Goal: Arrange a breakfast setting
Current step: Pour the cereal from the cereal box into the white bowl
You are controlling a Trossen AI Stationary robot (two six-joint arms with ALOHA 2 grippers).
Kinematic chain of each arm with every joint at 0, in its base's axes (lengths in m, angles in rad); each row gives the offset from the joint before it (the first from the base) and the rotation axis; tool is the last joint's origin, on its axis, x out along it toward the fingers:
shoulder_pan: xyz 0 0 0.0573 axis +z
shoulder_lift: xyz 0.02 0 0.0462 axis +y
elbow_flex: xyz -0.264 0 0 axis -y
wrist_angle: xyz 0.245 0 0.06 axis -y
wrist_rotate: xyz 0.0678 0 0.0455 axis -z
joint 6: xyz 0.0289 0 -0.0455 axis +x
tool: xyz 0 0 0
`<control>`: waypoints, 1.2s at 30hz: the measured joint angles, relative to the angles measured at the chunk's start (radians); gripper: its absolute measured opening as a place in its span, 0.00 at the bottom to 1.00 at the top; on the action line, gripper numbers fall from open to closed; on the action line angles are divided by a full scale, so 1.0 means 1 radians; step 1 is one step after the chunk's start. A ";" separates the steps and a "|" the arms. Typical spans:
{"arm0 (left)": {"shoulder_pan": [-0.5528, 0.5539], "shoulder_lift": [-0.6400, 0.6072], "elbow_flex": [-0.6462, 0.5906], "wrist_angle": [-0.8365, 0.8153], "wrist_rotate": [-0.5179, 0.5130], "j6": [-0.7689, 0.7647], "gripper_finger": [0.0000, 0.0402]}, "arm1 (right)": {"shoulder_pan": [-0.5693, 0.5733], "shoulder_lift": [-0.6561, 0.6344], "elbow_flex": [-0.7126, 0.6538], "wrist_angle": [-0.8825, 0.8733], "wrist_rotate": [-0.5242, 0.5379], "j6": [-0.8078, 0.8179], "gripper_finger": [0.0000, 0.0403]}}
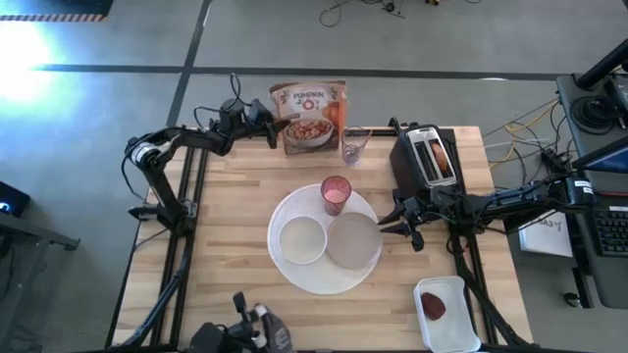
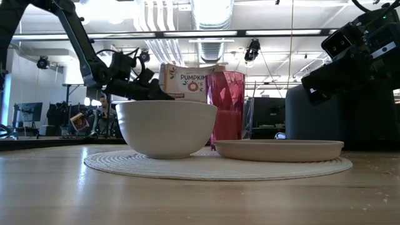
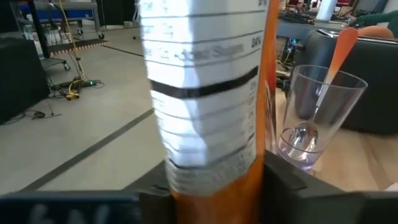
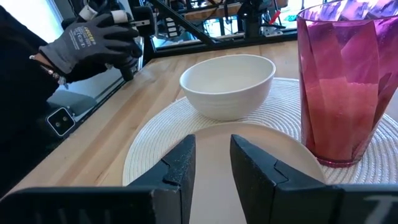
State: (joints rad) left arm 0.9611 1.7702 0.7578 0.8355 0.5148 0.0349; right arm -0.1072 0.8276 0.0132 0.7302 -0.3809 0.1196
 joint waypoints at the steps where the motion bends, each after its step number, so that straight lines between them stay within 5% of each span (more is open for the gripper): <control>1: -0.001 0.000 0.000 -0.003 0.000 0.000 0.25 | 0.000 0.000 0.000 0.000 0.000 0.000 0.23; 8: -0.003 -0.024 -0.028 -0.009 0.001 0.001 0.10 | 0.000 0.000 0.000 0.000 0.000 0.000 0.20; 19: -0.003 -0.161 -0.181 -0.008 -0.053 0.012 0.08 | 0.000 0.000 0.000 0.000 0.000 0.000 0.23; 36: -0.066 -0.739 -0.583 -0.170 -0.357 -0.025 0.08 | 0.000 0.000 0.000 0.000 0.000 0.000 0.21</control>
State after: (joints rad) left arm 0.8950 1.0314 0.1743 0.6656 0.1576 0.0096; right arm -0.1073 0.8276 0.0132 0.7300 -0.3809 0.1196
